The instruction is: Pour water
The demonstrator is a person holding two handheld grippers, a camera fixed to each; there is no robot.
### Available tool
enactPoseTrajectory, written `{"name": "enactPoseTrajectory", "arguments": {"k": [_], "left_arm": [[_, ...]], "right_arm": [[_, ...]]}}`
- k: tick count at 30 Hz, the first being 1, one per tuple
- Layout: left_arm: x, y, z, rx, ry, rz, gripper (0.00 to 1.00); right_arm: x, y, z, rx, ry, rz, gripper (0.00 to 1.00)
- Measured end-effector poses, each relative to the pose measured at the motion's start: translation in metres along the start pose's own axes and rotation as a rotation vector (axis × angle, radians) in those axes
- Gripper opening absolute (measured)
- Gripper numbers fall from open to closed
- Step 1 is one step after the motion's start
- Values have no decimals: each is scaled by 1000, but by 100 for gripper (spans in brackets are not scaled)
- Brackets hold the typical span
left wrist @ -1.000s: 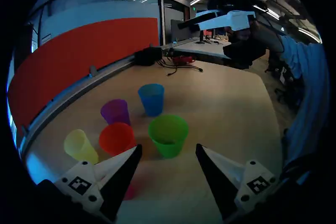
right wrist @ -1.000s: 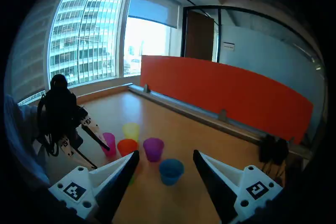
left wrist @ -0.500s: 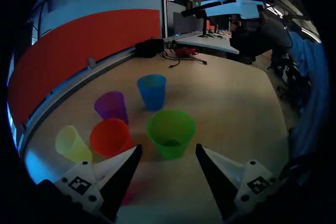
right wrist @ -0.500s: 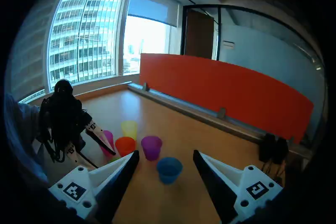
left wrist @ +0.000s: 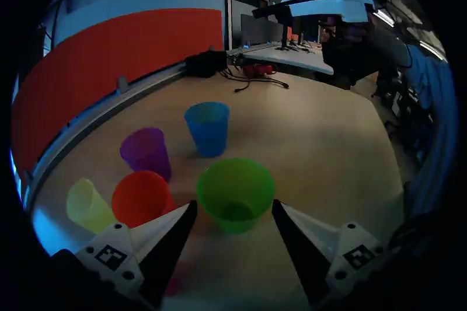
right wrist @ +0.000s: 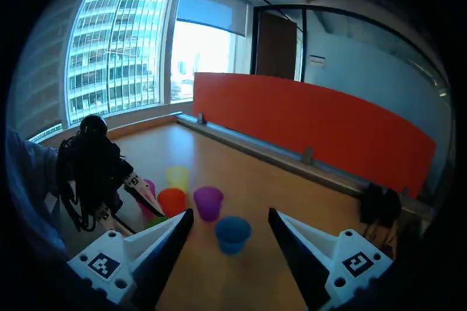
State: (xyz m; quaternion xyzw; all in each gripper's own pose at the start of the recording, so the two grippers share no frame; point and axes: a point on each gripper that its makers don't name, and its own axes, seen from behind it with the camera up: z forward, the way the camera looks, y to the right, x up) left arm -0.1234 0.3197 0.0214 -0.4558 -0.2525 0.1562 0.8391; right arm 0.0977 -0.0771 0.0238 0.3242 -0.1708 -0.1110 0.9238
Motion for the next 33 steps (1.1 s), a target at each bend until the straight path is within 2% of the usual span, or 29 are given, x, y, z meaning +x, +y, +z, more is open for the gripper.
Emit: {"name": "enactPoseTrajectory", "arguments": {"k": [8, 15, 18, 24, 33], "left_arm": [[4, 4, 13, -10, 5, -1, 95], [6, 5, 17, -9, 4, -5, 95], [6, 4, 18, -8, 2, -5, 95], [7, 5, 19, -11, 2, -8, 88], [11, 6, 14, -18, 16, -13, 87]], "right_arm": [[-1, 3, 1, -2, -2, 0, 99], [-2, 5, 0, -5, -1, 0, 99], [-2, 5, -1, -6, 2, 2, 99], [-4, 7, -1, -6, 2, 8, 99], [-6, 6, 0, -6, -3, 4, 99]]}}
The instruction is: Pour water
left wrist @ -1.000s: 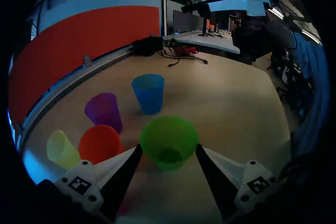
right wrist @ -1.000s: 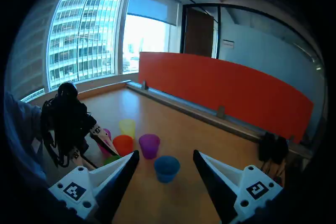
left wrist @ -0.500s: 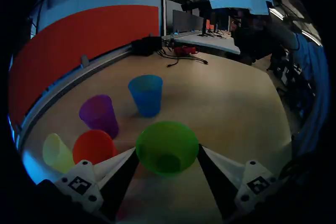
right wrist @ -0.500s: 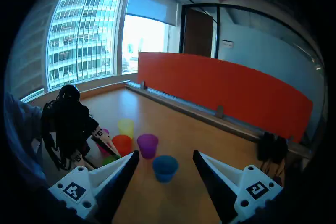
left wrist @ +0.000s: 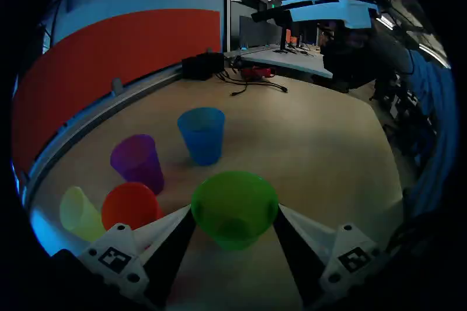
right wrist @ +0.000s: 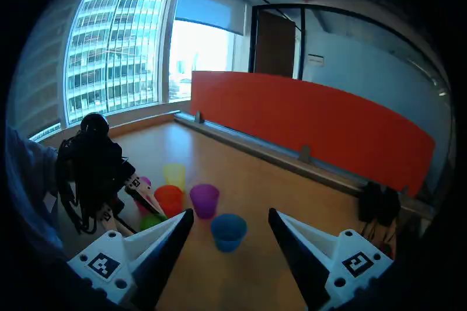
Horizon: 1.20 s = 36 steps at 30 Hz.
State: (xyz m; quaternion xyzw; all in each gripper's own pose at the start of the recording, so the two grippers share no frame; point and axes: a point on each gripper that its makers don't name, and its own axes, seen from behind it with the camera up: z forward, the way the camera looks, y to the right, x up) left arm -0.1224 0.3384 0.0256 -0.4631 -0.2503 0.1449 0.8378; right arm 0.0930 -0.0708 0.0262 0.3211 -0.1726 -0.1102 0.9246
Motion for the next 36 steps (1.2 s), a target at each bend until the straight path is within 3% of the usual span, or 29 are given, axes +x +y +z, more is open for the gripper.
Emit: {"name": "enactPoseTrajectory", "arguments": {"k": [17, 29, 36], "left_arm": [[20, -8, -30, 21, 62, 15, 87], [42, -12, -53, 36, 138, 23, 87], [62, -21, -71, 63, 196, 22, 87]], "right_arm": [[-17, -2, 9, 6, -27, -8, 99], [-34, -4, 19, 14, -61, -22, 100], [-46, -5, 27, 14, -86, -29, 100]]}}
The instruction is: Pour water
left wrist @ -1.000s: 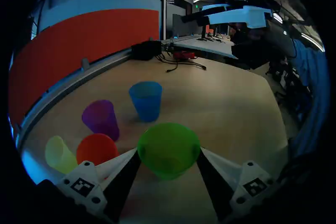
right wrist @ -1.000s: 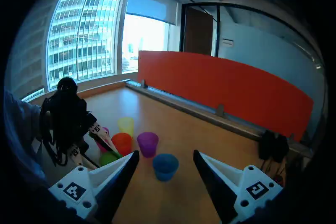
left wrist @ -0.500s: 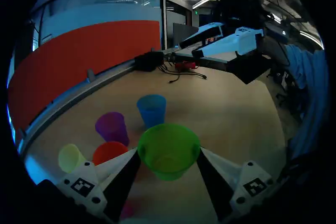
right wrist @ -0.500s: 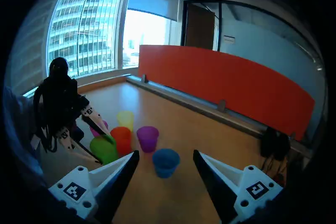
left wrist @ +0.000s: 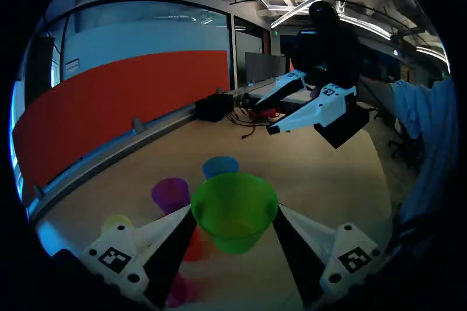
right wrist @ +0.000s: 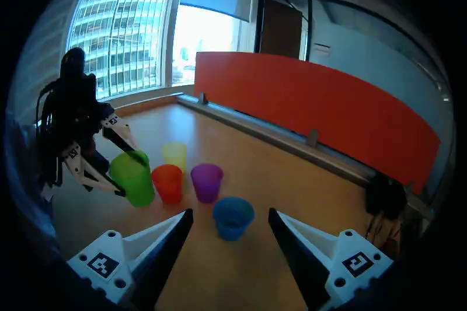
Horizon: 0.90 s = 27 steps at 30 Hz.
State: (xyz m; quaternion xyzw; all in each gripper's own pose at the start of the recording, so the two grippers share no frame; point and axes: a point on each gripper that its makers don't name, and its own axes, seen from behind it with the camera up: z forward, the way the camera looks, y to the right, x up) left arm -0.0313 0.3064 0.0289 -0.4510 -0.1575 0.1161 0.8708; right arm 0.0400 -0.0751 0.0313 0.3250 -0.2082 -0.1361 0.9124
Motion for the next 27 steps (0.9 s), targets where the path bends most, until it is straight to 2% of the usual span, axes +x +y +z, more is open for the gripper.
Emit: {"name": "enactPoseTrajectory", "arguments": {"k": [11, 27], "left_arm": [[27, -23, -28, 58, 82, -8, 87], [52, -42, -61, 118, 165, -8, 88]], "right_arm": [[-16, -4, 16, 9, -40, -14, 100], [-35, -10, 39, 33, -82, -12, 100]]}}
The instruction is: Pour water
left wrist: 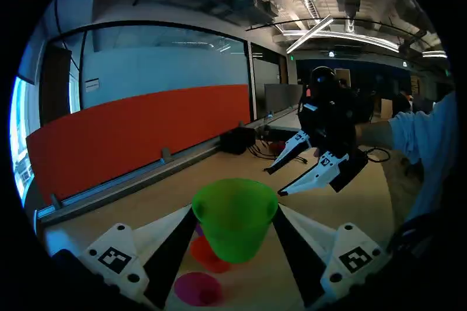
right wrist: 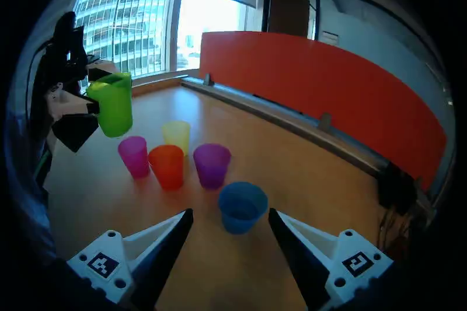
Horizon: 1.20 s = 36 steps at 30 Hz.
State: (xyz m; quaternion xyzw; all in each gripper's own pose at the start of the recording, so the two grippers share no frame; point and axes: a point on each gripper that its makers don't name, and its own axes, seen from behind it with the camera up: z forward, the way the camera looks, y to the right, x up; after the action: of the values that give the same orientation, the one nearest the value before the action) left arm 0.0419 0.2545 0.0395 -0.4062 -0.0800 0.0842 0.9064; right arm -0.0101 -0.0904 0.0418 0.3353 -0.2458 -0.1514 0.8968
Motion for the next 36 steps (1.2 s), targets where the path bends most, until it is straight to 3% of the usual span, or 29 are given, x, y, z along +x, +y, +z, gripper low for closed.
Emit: {"name": "enactPoseTrajectory", "arguments": {"k": [9, 20, 36], "left_arm": [[14, -14, -12, 30, 37, -25, 88], [16, -24, -25, 60, 42, -26, 88], [14, -54, -47, 130, 53, -44, 88]], "right_arm": [[-11, 1, 10, 6, -23, 12, 100], [-23, 6, 31, 7, -46, 33, 100], [-38, 16, 67, -7, -81, 65, 100]]}}
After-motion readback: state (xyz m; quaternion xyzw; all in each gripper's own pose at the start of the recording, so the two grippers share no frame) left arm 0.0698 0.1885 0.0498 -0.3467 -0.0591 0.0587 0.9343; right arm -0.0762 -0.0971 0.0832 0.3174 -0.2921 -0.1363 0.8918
